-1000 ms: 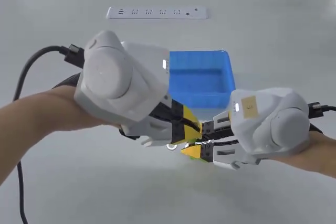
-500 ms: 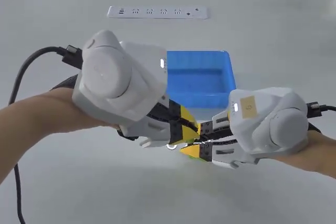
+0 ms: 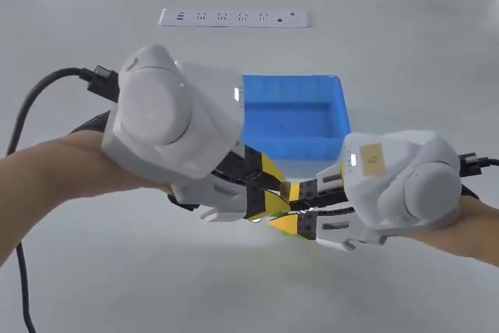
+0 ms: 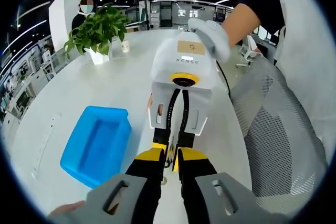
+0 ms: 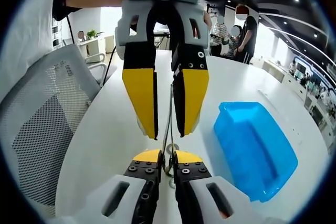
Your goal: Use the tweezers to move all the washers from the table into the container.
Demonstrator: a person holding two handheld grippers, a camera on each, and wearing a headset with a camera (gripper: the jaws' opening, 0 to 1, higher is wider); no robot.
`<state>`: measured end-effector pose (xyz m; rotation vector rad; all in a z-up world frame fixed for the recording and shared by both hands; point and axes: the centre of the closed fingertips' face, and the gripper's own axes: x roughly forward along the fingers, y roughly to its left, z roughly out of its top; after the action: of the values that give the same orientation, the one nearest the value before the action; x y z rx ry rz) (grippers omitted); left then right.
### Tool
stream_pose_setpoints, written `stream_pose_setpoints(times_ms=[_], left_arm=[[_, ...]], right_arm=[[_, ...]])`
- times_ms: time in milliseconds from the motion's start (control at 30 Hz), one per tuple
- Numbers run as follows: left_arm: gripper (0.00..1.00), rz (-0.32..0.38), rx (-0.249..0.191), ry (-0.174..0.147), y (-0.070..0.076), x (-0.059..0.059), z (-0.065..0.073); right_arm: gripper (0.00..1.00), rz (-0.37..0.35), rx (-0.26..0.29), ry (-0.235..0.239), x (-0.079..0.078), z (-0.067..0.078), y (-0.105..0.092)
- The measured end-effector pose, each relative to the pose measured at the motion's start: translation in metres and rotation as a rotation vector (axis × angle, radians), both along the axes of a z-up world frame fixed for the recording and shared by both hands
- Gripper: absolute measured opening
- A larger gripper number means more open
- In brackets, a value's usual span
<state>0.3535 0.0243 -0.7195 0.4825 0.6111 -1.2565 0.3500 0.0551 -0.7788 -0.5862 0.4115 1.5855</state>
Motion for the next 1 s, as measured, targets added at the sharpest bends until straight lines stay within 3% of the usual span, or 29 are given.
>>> stream_pose_setpoints(times_ms=[267, 567, 800, 900, 1000], left_arm=[[0.15, 0.033, 0.008, -0.024, 0.014, 0.0, 0.008], [0.15, 0.141, 0.029, -0.052, 0.055, -0.014, 0.02], [0.15, 0.239, 0.04, -0.058, 0.084, -0.027, 0.021], [0.14, 0.291, 0.043, -0.095, 0.096, -0.026, 0.027], [0.14, 0.346, 0.039, -0.093, 0.105, -0.025, 0.031]], right_arm=[[0.09, -0.018, 0.018, 0.019, 0.004, 0.004, 0.0], [0.09, -0.049, 0.036, 0.025, 0.01, 0.015, -0.004], [0.09, -0.06, 0.056, 0.018, 0.015, 0.038, -0.005], [0.09, -0.068, 0.071, 0.005, 0.021, 0.055, -0.004], [0.09, -0.078, 0.087, -0.009, 0.029, 0.07, -0.002]])
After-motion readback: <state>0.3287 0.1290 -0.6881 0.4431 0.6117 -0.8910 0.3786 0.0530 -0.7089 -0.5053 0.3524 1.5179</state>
